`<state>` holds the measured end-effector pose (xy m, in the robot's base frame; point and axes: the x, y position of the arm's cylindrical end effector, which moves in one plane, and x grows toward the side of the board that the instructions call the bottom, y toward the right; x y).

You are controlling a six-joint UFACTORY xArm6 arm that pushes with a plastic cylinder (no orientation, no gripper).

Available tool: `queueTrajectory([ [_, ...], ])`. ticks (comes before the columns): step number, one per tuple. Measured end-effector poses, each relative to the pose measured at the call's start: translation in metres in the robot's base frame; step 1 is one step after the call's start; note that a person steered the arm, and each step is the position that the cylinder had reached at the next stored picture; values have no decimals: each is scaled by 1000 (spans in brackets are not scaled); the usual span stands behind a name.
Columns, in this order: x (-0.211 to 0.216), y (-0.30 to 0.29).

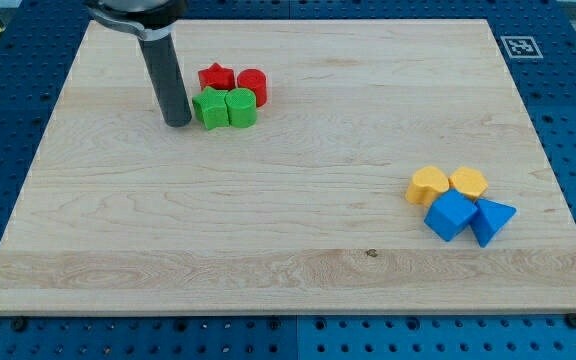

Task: Move the green star along with the green circle towards center right

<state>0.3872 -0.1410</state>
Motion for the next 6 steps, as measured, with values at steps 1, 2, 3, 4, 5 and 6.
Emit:
queueTrajectory([
  [1, -4, 1],
  [2, -4, 27],
  [3, -7, 53],
  [4, -8, 58],
  [5, -8, 61],
  [6, -8, 92],
])
